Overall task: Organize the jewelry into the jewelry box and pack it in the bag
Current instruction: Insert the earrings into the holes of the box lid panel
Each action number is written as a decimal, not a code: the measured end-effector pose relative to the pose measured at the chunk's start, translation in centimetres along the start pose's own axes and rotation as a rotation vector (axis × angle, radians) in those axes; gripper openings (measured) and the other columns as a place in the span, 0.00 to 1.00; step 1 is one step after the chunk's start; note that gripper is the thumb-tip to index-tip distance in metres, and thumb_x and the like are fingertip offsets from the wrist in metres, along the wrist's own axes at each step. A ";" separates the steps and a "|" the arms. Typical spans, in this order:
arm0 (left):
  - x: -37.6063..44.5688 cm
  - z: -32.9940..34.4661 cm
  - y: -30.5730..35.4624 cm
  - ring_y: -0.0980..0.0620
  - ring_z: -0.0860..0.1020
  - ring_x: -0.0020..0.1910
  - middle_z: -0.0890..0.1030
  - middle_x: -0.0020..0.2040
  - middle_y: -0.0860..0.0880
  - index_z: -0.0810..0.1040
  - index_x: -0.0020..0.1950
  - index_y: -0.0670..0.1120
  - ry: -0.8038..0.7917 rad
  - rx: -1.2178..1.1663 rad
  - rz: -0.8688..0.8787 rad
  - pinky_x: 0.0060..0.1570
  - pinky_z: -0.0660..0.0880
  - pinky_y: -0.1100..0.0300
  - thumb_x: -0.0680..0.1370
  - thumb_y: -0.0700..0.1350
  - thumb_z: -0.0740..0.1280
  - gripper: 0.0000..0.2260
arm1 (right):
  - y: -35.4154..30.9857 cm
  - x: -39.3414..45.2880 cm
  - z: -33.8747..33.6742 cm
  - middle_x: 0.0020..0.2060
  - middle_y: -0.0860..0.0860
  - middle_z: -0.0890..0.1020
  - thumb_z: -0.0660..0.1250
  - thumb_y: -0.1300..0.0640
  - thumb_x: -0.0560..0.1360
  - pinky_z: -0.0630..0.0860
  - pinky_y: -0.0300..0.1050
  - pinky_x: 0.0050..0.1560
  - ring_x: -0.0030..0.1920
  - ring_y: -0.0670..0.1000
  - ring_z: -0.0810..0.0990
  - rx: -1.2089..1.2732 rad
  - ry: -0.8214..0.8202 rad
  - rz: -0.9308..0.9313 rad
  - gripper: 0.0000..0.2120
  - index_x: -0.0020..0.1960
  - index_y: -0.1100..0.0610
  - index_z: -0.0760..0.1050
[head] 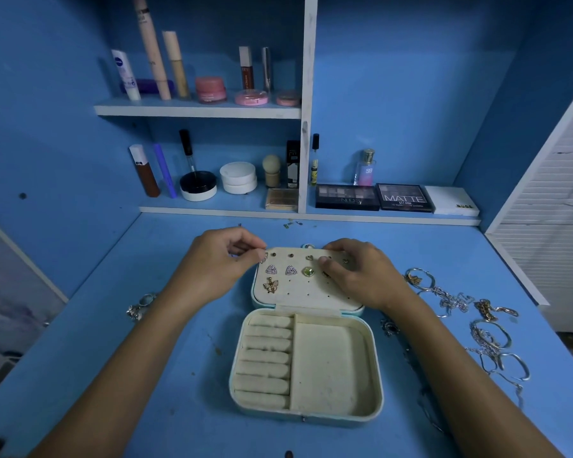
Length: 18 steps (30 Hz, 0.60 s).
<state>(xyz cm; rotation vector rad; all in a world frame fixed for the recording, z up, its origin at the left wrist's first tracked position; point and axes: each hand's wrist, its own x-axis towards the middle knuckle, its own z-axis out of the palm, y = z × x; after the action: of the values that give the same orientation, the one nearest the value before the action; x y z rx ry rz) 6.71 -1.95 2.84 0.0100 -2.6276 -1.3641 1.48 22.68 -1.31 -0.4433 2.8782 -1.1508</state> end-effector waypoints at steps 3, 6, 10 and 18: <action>-0.7 0.4 0.3 0.59 0.82 0.44 0.85 0.42 0.58 0.82 0.46 0.53 -0.045 -0.039 0.020 0.49 0.75 0.66 0.74 0.44 0.75 0.05 | -0.1 -0.1 0.0 0.56 0.46 0.80 0.65 0.41 0.78 0.72 0.46 0.60 0.60 0.50 0.75 -0.002 0.001 -0.005 0.18 0.63 0.50 0.77; -1.2 0.9 0.4 0.58 0.82 0.43 0.85 0.41 0.56 0.83 0.44 0.54 -0.072 -0.060 0.049 0.49 0.75 0.63 0.74 0.44 0.75 0.04 | -0.2 -0.2 0.0 0.56 0.46 0.80 0.65 0.41 0.78 0.72 0.46 0.58 0.59 0.50 0.75 0.001 0.005 -0.004 0.18 0.63 0.50 0.77; -1.7 1.4 0.7 0.60 0.82 0.43 0.85 0.41 0.58 0.85 0.45 0.54 -0.095 -0.083 0.030 0.48 0.75 0.66 0.75 0.44 0.74 0.04 | -0.4 -0.3 -0.1 0.56 0.47 0.80 0.65 0.42 0.78 0.72 0.45 0.57 0.58 0.50 0.75 0.013 0.017 -0.014 0.18 0.63 0.50 0.77; -2.7 2.1 1.0 0.63 0.81 0.43 0.84 0.41 0.60 0.83 0.46 0.58 -0.126 0.019 0.067 0.45 0.74 0.71 0.76 0.43 0.72 0.08 | -0.8 -0.6 -0.3 0.52 0.45 0.78 0.66 0.45 0.79 0.70 0.42 0.52 0.55 0.49 0.75 0.043 0.053 -0.026 0.16 0.63 0.51 0.77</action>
<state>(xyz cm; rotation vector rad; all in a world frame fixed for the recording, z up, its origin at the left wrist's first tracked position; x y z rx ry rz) 9.07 0.51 2.05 -0.1659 -2.7159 -1.3601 2.24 22.52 -0.64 -0.4574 2.8939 -1.2448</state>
